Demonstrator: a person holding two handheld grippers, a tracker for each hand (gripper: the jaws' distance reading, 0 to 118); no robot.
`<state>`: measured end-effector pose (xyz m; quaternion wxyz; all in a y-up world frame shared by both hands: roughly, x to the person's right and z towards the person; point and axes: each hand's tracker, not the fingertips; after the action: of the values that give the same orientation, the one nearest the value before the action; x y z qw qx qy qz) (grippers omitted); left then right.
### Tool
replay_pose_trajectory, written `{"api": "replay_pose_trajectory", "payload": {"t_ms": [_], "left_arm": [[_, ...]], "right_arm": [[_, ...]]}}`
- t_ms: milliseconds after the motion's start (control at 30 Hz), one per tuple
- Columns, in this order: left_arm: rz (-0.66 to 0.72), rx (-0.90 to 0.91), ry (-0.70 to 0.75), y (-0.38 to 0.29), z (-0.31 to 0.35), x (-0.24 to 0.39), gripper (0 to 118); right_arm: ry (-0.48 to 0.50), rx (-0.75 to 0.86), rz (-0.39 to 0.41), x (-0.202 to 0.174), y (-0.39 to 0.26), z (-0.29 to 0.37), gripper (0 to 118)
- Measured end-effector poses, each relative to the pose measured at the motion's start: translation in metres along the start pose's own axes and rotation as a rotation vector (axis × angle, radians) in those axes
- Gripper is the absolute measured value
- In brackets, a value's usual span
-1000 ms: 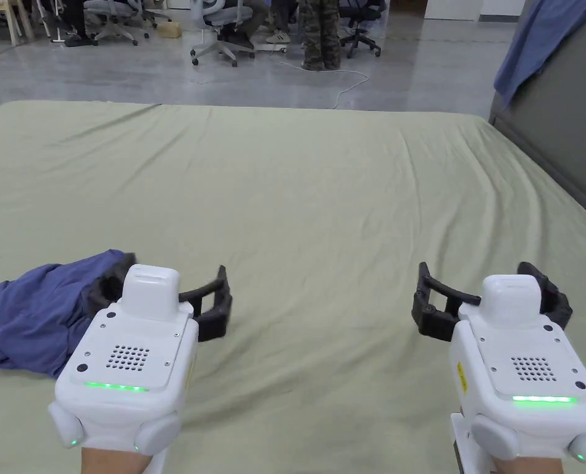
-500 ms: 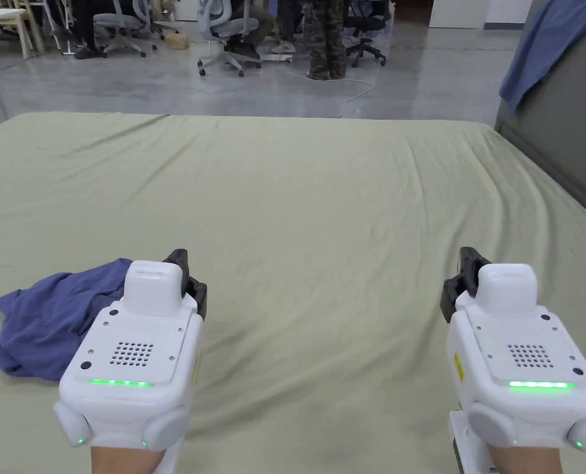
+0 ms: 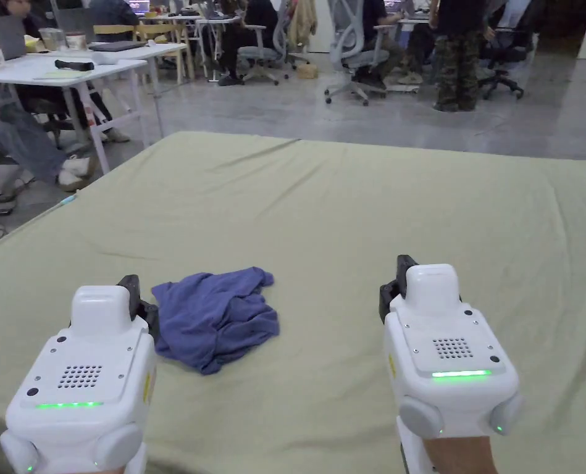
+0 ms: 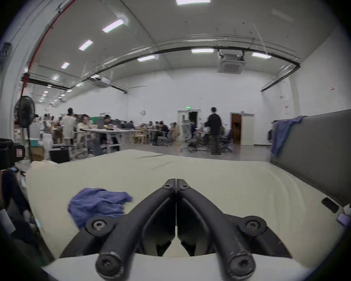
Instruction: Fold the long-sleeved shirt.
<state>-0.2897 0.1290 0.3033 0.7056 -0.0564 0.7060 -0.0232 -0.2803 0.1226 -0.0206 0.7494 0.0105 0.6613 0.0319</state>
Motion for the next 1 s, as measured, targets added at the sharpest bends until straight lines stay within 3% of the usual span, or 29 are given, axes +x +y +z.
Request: {"api": "replay_pose_trajectory", "payload": {"t_ms": [133, 267, 300, 333, 400, 433, 533, 733, 767, 867, 1000], "left_arm": [[-0.022, -0.003, 0.035, -0.004, 0.008, -0.024, 0], [-0.021, -0.055, 0.024, -0.009, -0.006, -0.026, 0], [-0.011, -0.101, -0.004, -0.010, -0.015, -0.025, 9], [0.015, -0.172, -0.032, -0.012, -0.031, -0.024, 34], [0.114, -0.370, -0.109, -0.020, -0.072, -0.022, 116], [0.172, -0.502, -0.147, -0.027, -0.098, -0.021, 118], [0.288, -0.635, -0.184, -0.056, -0.160, -0.017, 117], [0.245, -0.775, -0.099, -0.104, -0.249, 0.002, 115], [0.240, -0.808, -0.100, -0.113, -0.262, 0.003, 107], [0.166, -0.873, -0.064, -0.124, -0.274, 0.015, 19], [0.104, -0.847, -0.064, -0.116, -0.264, 0.029, 14]], "right_arm": [[0.074, -0.029, -0.014, -0.043, 0.000, -0.007, 0], [0.128, -0.031, -0.025, -0.058, 0.000, -0.012, 0], [0.135, -0.032, -0.021, -0.059, 0.001, -0.012, 0], [0.139, -0.038, -0.014, -0.060, 0.001, -0.012, 0], [0.144, -0.053, -0.020, -0.061, 0.001, -0.014, 0], [0.146, -0.061, -0.030, -0.060, 0.001, -0.013, 0], [0.152, -0.087, -0.045, -0.058, -0.003, -0.018, 0], [0.144, -0.154, -0.053, -0.047, -0.015, -0.026, 0], [0.142, -0.163, -0.050, -0.045, -0.018, -0.028, 0], [0.124, -0.193, -0.038, -0.037, -0.023, -0.034, 0], [0.108, -0.217, -0.050, -0.026, -0.028, -0.040, 0]]}}
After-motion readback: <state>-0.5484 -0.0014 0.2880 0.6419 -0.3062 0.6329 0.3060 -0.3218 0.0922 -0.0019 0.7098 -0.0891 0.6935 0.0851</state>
